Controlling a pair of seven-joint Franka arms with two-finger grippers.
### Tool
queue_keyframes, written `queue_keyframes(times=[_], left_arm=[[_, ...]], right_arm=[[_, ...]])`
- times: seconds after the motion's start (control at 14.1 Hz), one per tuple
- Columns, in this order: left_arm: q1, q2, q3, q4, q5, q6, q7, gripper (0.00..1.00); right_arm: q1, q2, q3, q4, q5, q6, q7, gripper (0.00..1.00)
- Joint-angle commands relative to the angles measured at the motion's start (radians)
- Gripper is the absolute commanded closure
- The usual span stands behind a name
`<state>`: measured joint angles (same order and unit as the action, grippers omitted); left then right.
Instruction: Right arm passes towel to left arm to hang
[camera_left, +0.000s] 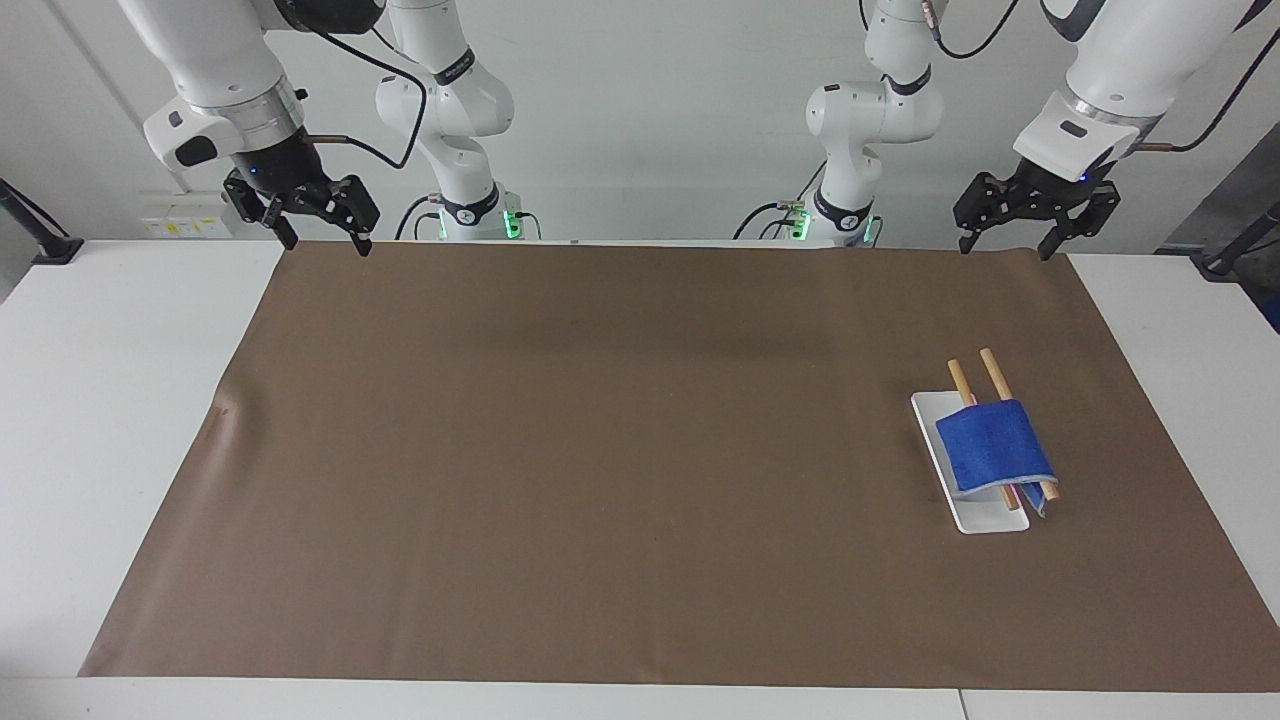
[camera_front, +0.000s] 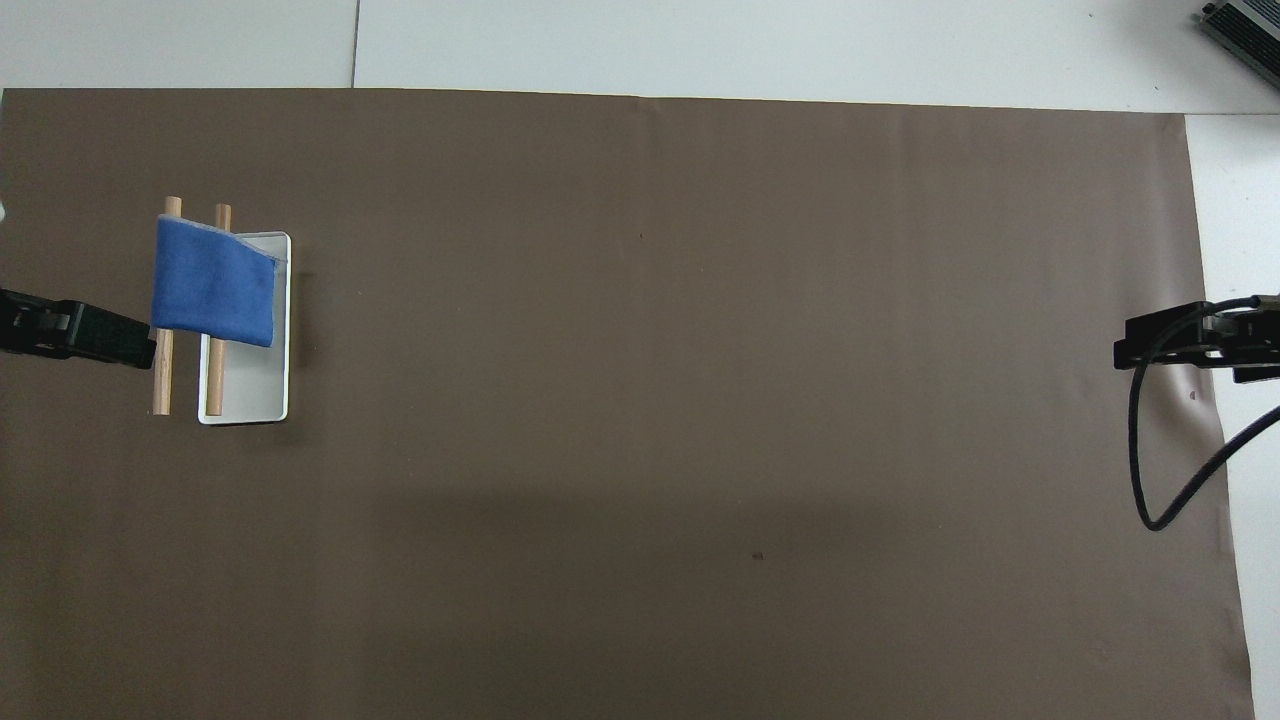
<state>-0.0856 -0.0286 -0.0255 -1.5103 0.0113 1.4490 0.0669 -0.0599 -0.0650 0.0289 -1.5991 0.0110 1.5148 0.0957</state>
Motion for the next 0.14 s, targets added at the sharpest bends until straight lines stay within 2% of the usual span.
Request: queue_keyframes(times=[0.0,0.07], left_arm=[[-0.008,-0.005,0.006,0.009,0.01,-0.013,0.01,0.0],[-0.008,-0.007,0.006,0.009,0.01,-0.015,0.008,0.0]], right_arm=[[-0.014,-0.018,0.009,-0.019,-0.006,0.01,0.01,0.0],[-0.014,-0.018,0.009,-0.019,-0.006,0.01,0.01,0.0]])
